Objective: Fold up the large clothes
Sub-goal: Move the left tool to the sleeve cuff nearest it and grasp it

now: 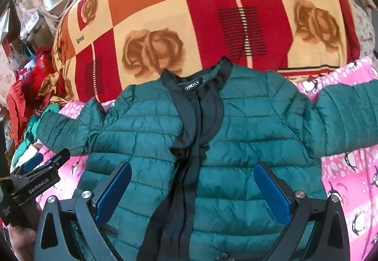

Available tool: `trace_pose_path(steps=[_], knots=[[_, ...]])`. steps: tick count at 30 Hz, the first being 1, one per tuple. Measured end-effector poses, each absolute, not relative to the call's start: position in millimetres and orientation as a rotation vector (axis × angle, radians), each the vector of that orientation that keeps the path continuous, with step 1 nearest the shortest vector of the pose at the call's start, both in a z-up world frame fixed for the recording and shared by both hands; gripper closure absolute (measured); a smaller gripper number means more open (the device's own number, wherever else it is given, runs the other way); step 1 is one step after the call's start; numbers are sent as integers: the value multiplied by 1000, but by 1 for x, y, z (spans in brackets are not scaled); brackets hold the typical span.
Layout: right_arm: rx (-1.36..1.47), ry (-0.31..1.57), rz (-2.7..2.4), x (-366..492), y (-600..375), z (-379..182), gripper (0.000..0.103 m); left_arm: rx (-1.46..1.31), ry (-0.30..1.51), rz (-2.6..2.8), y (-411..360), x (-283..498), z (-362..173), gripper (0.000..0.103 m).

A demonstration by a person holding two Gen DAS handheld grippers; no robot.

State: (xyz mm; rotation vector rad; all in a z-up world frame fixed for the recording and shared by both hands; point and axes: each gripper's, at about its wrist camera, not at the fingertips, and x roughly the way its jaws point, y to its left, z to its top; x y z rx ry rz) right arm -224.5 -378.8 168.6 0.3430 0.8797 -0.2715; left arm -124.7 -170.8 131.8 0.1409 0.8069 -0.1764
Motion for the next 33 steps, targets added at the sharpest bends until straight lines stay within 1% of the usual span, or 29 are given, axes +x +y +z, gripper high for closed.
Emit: trace_pose_path(steps=[10,33], knots=[[335,914,-277,-209,-383,154,0,149,790,-139,-161,-99,129,1],[320,963,-283,-170,-385,111,0,166,822,-93,-159,-55,94,1]])
